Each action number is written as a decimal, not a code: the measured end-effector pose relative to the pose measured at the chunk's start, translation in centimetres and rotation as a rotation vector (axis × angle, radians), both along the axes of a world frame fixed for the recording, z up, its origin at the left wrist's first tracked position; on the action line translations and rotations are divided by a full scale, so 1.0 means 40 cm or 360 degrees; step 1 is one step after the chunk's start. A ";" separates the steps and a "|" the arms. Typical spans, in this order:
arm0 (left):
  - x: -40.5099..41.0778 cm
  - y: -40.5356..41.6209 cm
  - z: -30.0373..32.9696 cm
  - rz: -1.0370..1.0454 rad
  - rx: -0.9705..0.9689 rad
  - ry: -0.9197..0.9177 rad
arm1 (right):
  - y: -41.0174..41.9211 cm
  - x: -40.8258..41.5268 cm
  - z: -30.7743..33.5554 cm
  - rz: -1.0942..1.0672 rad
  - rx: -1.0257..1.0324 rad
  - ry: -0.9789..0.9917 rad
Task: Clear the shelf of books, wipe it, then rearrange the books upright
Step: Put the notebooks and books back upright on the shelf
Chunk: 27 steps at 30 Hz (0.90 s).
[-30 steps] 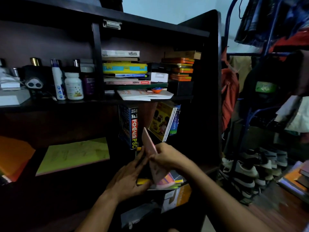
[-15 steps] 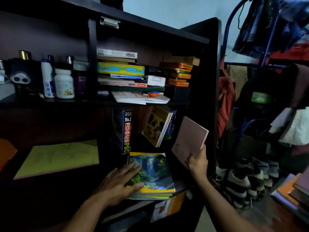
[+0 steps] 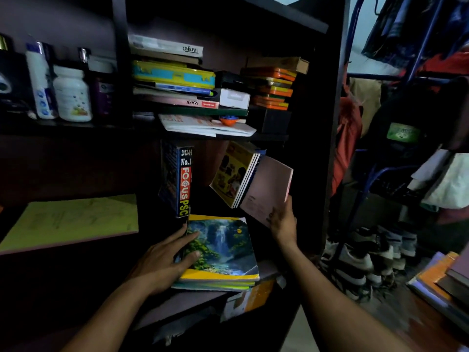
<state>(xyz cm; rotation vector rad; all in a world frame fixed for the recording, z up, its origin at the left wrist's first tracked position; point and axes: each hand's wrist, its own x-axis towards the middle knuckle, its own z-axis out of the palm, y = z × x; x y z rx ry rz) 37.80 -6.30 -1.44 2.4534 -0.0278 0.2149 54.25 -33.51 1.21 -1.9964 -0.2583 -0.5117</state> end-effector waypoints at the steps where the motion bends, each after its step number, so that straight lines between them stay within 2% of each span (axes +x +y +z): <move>1: -0.001 0.000 0.001 0.0003 -0.0007 -0.0001 | 0.000 -0.005 0.002 0.0023 0.0008 -0.0019; 8: -0.006 0.000 0.008 0.0010 -0.0047 -0.0028 | 0.022 0.009 -0.006 0.0043 0.0070 -0.0092; 16: -0.009 -0.003 0.008 0.0030 -0.0069 -0.0007 | 0.060 0.028 0.009 0.0053 0.0083 -0.0032; 19: -0.012 -0.002 0.009 0.0027 -0.0073 -0.0019 | 0.092 0.052 0.025 0.0114 -0.0059 0.0105; 23: -0.005 0.004 -0.001 0.0046 -0.0064 -0.0016 | 0.126 0.095 0.067 0.0228 -0.0170 0.0443; 27: -0.005 -0.004 0.001 0.0065 -0.0035 0.0028 | 0.116 0.076 0.062 -0.0116 0.0030 0.0170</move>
